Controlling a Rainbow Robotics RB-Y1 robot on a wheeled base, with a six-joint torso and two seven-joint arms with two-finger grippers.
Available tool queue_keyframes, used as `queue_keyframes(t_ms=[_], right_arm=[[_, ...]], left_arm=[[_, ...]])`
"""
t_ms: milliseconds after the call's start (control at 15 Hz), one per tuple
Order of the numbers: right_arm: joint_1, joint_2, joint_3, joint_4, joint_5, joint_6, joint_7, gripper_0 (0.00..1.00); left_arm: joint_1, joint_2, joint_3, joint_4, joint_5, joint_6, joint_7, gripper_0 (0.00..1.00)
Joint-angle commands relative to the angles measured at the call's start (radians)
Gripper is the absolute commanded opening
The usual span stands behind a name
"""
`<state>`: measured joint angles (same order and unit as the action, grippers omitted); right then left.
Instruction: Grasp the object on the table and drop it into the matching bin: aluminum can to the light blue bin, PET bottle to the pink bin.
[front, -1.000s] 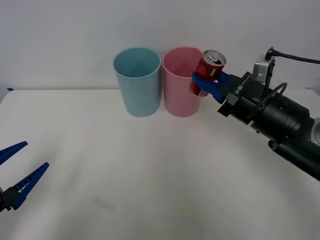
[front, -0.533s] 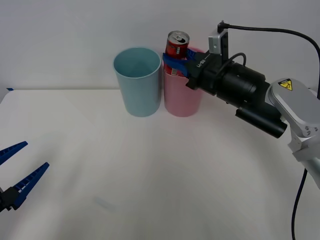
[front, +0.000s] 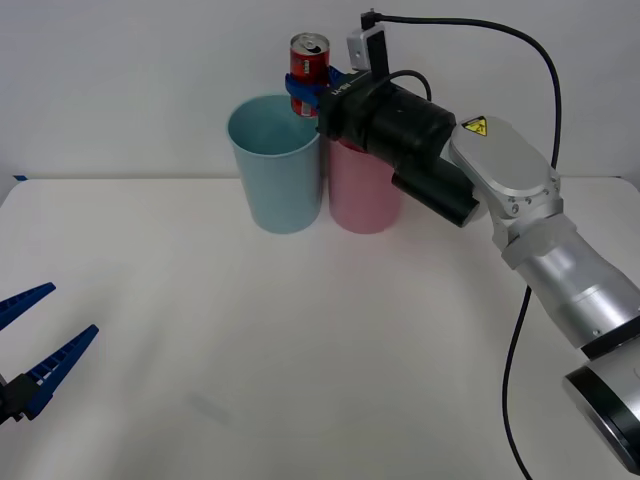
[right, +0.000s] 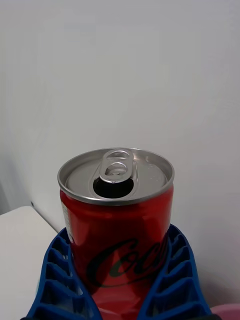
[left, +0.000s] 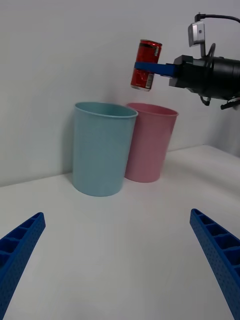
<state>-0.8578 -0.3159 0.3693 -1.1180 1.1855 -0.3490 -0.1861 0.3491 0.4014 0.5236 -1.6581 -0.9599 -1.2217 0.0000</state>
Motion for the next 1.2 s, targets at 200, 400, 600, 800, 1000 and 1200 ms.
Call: queue_keyframes(t_ms=[200, 400, 600, 800, 1000, 1200], right_arm=[[-0.153, 0.095, 0.076, 0.210, -0.041, 0.170, 0.020, 0.00], [-0.225, 0.127, 0.111, 0.306, -0.089, 0.205, 0.040, 0.00], [-0.227, 0.124, 0.140, 0.306, -0.118, 0.216, 0.045, 0.00], [-0.227, 0.120, 0.148, 0.305, -0.122, 0.216, 0.048, 0.54], [-0.227, 0.115, 0.148, 0.300, -0.122, 0.214, 0.056, 1.00], [-0.227, 0.113, 0.148, 0.299, -0.122, 0.214, 0.062, 1.00]], left_arm=[[0.000, 0.000, 0.000, 0.000, 0.000, 0.000, 0.000, 1.00], [0.000, 0.000, 0.000, 0.000, 0.000, 0.000, 0.000, 1.00], [0.000, 0.000, 0.000, 0.000, 0.000, 0.000, 0.000, 1.00], [0.000, 0.000, 0.000, 0.000, 0.000, 0.000, 0.000, 1.00], [0.000, 0.000, 0.000, 0.000, 0.000, 0.000, 0.000, 1.00], [0.000, 0.000, 0.000, 0.000, 0.000, 0.000, 0.000, 1.00]])
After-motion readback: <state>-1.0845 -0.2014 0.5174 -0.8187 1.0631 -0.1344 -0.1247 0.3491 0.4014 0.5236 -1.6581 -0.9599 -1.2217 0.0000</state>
